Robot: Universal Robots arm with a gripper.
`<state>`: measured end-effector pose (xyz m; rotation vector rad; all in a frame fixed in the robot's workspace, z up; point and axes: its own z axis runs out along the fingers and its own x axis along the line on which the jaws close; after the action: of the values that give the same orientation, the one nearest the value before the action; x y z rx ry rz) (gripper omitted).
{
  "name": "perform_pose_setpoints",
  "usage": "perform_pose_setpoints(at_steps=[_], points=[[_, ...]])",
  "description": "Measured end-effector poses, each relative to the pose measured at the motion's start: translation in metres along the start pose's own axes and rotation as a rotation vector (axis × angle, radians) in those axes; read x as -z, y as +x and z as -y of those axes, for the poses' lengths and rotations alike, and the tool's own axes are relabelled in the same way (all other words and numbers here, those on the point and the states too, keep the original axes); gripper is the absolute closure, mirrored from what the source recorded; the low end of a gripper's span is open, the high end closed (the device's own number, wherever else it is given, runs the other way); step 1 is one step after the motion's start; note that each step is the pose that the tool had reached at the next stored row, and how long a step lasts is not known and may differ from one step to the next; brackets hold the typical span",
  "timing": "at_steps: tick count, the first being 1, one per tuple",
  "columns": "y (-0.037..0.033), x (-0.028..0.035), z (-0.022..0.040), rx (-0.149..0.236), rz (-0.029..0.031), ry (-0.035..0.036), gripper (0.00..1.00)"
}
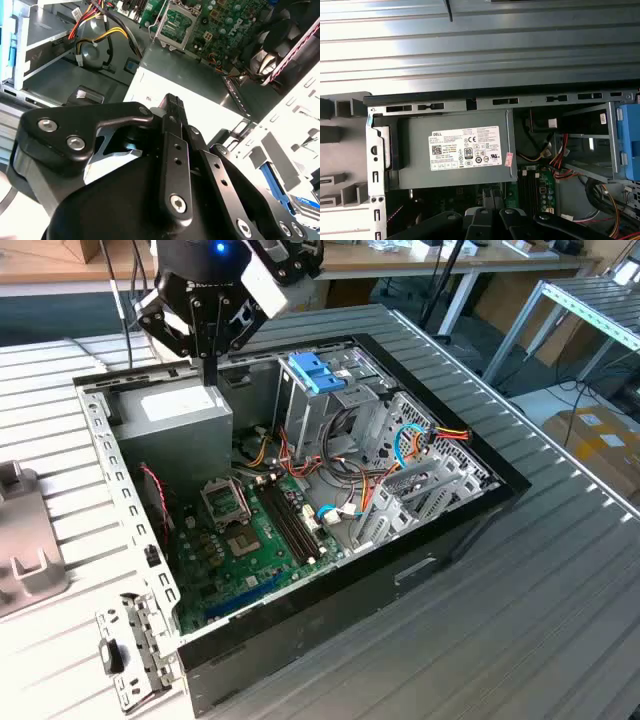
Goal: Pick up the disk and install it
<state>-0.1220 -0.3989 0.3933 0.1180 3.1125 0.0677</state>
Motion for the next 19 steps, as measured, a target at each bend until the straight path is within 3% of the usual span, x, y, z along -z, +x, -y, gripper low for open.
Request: perform_pose_setpoints(at_steps=[19], points=[[0.0039,0.0001,0.0003,0.0,0.0,0.0001,0.89]])
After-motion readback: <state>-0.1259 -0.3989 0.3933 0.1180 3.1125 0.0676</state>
